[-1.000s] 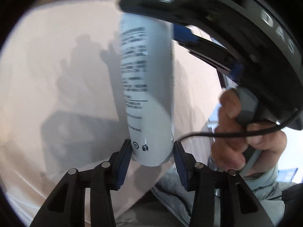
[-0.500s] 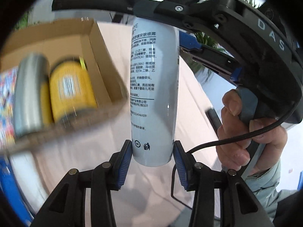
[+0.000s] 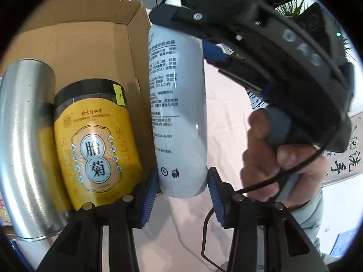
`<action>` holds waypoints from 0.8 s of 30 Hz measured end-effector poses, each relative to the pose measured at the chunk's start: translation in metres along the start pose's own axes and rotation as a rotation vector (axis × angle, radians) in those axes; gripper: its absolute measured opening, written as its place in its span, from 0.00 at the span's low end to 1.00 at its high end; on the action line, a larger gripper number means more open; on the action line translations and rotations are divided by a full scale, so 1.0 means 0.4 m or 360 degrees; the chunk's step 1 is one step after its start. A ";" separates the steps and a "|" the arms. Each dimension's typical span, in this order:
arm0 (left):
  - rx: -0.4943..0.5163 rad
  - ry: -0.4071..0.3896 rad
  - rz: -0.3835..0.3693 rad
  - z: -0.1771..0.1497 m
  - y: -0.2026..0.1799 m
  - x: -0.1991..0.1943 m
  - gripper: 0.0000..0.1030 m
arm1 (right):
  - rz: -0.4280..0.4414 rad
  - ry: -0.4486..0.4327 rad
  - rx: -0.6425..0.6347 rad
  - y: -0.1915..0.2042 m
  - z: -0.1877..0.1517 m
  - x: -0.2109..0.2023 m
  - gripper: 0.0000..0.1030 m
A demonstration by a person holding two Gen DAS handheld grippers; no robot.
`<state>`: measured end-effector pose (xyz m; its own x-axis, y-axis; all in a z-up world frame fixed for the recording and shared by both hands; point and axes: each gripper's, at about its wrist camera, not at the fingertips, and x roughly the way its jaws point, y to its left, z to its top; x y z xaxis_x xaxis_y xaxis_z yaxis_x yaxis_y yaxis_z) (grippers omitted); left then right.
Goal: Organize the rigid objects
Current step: 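Lower the bottle into the box beside the jar, open right gripper, then grasp the pastel Rubik's cube on the table with the left gripper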
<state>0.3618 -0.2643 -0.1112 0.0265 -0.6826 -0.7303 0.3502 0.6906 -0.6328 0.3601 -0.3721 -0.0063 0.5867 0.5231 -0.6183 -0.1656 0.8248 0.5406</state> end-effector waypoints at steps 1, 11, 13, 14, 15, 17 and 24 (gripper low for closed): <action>-0.0004 0.0000 -0.0005 0.009 0.001 0.000 0.43 | -0.0002 0.0001 0.0030 -0.018 -0.005 0.011 0.41; 0.0220 -0.0389 0.0234 -0.113 -0.038 -0.188 0.45 | -0.0159 -0.0079 -0.0053 0.011 -0.092 -0.032 0.92; 0.0294 -0.0534 0.0345 -0.164 -0.063 -0.250 0.61 | -0.0243 -0.0090 -0.0114 0.043 -0.129 -0.069 0.92; 0.0312 -0.0622 0.0413 -0.190 -0.064 -0.306 0.76 | -0.0314 -0.0093 -0.0151 0.063 -0.154 -0.078 0.92; 0.0312 -0.0717 0.0484 -0.215 -0.055 -0.365 0.82 | -0.0351 -0.0094 -0.0175 0.080 -0.171 -0.089 0.92; 0.0305 -0.0833 0.0618 -0.234 -0.029 -0.437 0.82 | -0.0424 -0.0107 -0.0210 0.120 -0.224 -0.113 0.92; 0.0279 -0.1036 0.0880 -0.374 0.060 -0.652 0.34 | -0.0533 -0.0183 -0.0519 0.315 -0.400 -0.175 0.99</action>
<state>0.2233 -0.0338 0.0256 0.7462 -0.2985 -0.5951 0.2670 0.9530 -0.1433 0.1714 -0.2707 0.0139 0.7308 0.2051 -0.6511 -0.1817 0.9778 0.1041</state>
